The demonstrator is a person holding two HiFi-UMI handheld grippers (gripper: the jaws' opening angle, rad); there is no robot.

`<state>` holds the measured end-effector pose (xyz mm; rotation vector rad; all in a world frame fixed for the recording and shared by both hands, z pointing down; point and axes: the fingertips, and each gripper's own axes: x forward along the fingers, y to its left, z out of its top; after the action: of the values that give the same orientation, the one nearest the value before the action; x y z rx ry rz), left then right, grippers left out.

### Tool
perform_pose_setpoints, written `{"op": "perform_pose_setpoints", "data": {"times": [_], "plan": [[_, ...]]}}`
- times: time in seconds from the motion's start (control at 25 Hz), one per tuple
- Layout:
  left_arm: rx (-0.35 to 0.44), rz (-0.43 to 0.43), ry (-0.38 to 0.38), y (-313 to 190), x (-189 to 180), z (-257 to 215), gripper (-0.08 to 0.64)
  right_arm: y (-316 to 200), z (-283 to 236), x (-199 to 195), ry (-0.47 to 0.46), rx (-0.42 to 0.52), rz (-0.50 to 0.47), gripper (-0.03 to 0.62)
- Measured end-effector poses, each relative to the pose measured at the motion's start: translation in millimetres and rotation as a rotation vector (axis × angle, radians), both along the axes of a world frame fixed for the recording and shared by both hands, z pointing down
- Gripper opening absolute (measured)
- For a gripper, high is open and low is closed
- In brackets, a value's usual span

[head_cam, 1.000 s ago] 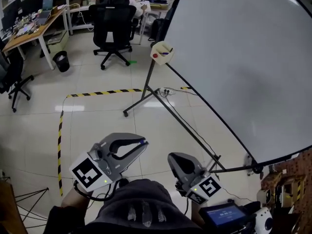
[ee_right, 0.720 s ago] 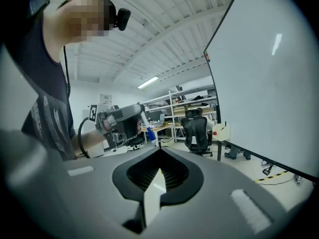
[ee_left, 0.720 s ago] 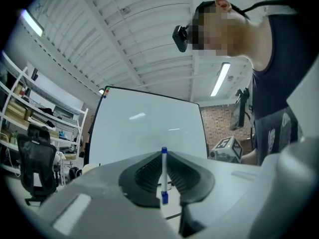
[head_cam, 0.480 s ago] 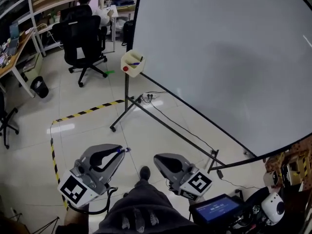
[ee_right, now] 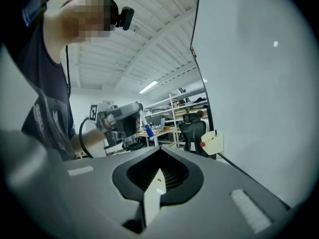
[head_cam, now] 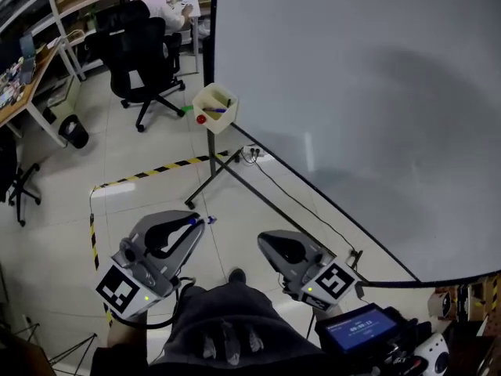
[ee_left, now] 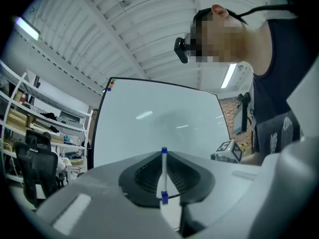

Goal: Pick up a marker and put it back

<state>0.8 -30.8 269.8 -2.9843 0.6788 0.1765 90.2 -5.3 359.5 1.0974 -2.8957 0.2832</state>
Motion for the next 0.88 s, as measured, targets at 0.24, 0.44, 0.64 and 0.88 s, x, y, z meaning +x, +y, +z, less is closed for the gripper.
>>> {"op": "perform_pose_setpoints", "data": {"times": [0.24,0.44,0.64,0.88], "plan": [[0.022,-0.049,0.016,-35,-5,-13,0.034,-38,-5,-9,0.013,0.007,-0.067,0.002],[0.037,-0.027,0.042,-70,-18,-11,0.034,-69,5,-21,0.031,0.000,-0.038,0.002],[0.038,0.016,0.066,-120,-38,-13,0.034,-109,6,-38,0.036,-0.026,0.026,0.002],[0.078,0.062,0.064,-195,-66,-17,0.034,-169,6,-70,0.063,-0.020,0.094,0.002]]}}
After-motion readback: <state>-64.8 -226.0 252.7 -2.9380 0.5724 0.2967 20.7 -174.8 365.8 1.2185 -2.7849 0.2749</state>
